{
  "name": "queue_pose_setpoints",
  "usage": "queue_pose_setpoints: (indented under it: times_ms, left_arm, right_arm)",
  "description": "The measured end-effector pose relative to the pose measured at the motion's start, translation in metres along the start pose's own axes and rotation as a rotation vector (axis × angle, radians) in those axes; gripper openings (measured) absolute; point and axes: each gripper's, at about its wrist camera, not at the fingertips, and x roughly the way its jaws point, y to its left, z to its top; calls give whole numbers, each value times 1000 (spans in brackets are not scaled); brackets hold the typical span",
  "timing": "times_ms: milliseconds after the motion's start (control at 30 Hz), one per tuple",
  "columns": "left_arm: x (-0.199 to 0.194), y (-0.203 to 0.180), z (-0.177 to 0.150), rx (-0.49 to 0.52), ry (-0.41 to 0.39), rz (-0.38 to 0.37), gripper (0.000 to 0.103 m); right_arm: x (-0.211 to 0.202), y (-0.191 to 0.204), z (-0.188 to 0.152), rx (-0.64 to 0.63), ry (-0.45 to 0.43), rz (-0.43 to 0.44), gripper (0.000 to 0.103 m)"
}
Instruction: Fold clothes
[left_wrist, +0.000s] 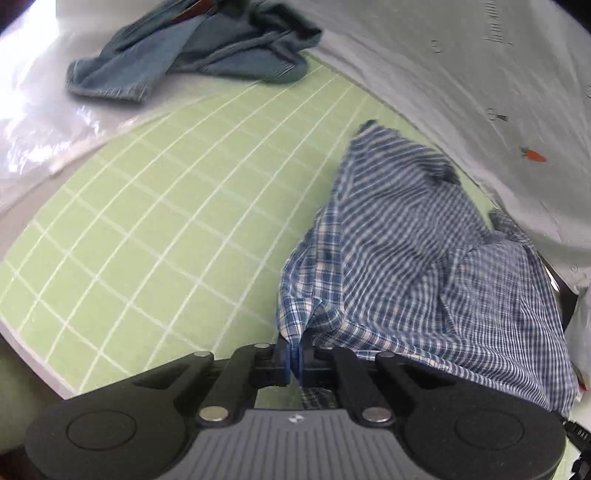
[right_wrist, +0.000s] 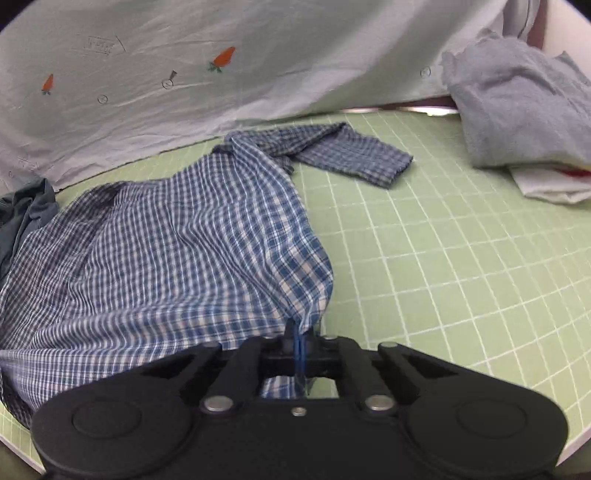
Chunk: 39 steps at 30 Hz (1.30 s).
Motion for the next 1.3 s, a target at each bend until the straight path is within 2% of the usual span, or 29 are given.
queue_pose_setpoints:
  times_ms: [67, 200, 233, 267, 300, 333, 367, 433, 467, 500, 567, 633, 700, 900, 1133, 1233, 1300]
  left_arm:
    - [6, -1, -4, 12, 14, 49, 5]
    - [5, -4, -9, 32, 16, 85, 12]
    - [6, -2, -9, 24, 17, 99, 15]
    - [6, -2, -7, 18, 10, 118, 25]
    - [5, -1, -4, 12, 2, 138, 32]
    - [4, -1, -2, 6, -6, 158, 34]
    - [3, 0, 1, 0, -14, 178, 39]
    - [-2, -3, 9, -2, -48, 190, 54]
    - [-5, -5, 13, -3, -65, 195, 66]
    - [-6, -8, 19, -1, -83, 196, 72]
    - [-8, -14, 32, 4, -117, 196, 75]
    - [-7, -21, 45, 2, -140, 197, 78]
    - [-3, -29, 57, 4, -156, 193, 79]
    - [16, -54, 99, 34, -173, 173, 81]
    - [69, -84, 177, 57, -183, 156, 83]
    - [106, -99, 213, 47, -149, 162, 85]
    - [131, -111, 233, 90, -126, 178, 85]
  right_arm:
    - [11, 4, -6, -15, 37, -11, 1]
    - [11, 12, -11, -34, 40, -41, 2]
    - [15, 10, -11, -24, 54, -47, 2]
    - [20, 8, -10, -26, 78, -59, 5]
    - [25, 9, -10, -48, 103, -78, 14]
    - [28, 10, -9, -70, 110, -98, 21]
    - [27, 11, -6, -80, 100, -110, 33]
    - [24, 11, 2, -69, 66, -92, 45]
    - [23, 11, 7, -54, 48, -81, 56]
    - [23, 11, 13, -42, 30, -79, 68]
    - [26, 13, 24, -30, -3, -86, 77]
    - [32, 18, 35, -37, -28, -93, 78]
    - [40, 23, 50, -45, -46, -90, 84]
    - [78, 38, 97, -64, -63, -76, 87]
    - [135, 59, 171, -71, -98, -89, 87]
    - [160, 63, 205, -45, -114, -136, 87]
    - [179, 60, 221, -2, -120, -139, 90]
